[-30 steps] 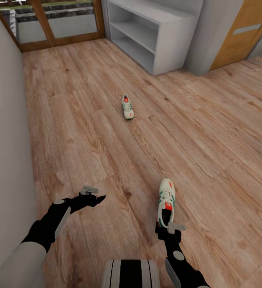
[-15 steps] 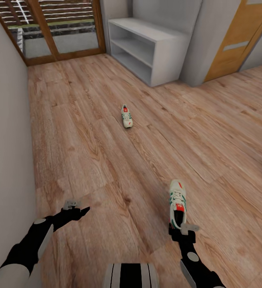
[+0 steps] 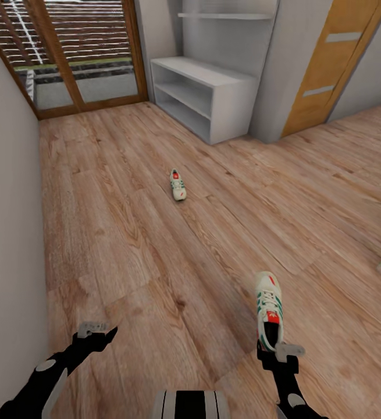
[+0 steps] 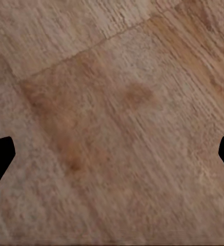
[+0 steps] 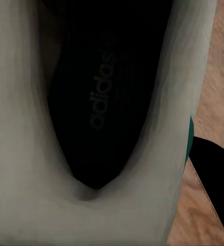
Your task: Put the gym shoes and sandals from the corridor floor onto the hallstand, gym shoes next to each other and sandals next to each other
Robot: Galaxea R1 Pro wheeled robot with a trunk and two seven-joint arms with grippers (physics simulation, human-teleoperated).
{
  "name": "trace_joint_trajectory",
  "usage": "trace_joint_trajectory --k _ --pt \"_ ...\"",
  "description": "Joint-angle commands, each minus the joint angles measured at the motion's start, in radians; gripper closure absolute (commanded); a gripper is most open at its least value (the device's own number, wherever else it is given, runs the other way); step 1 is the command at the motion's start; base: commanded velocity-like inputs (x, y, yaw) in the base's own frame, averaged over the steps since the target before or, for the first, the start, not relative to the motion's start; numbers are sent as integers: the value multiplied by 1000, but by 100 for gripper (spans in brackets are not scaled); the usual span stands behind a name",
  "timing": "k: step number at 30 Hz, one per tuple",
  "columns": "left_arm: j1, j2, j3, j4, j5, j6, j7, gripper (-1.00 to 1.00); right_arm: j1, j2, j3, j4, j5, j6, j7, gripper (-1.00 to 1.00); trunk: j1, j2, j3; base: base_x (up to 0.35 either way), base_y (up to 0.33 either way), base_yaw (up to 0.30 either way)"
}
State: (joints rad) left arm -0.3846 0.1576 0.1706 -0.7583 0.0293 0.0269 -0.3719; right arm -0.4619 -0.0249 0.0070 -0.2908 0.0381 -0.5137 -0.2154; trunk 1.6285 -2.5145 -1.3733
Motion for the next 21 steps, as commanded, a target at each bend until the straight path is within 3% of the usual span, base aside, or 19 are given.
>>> trace_joint_trajectory --k 1,6,13,18,21 --pt "8 -1 3 4 4 -13 9 -100 1 0 1 14 4 -19 -5 100 -1 0 5 0 0 -98" --pt "48 -6 3 66 7 -115 105 -100 4 -1 2 84 8 -83 -5 100 -3 1 32 0 0 -69" --pt "61 -9 3 208 10 -232 203 -100 13 -2 3 108 38 -101 -7 100 -6 3 70 0 0 -15" --pt "62 -10 3 332 18 -314 235 -100 44 -2 2 111 54 -123 -9 100 -8 4 97 0 0 -2" --pt "64 -8 4 429 28 -389 243 -100 68 -1 3 114 60 -209 -9 100 -10 5 113 0 0 0"
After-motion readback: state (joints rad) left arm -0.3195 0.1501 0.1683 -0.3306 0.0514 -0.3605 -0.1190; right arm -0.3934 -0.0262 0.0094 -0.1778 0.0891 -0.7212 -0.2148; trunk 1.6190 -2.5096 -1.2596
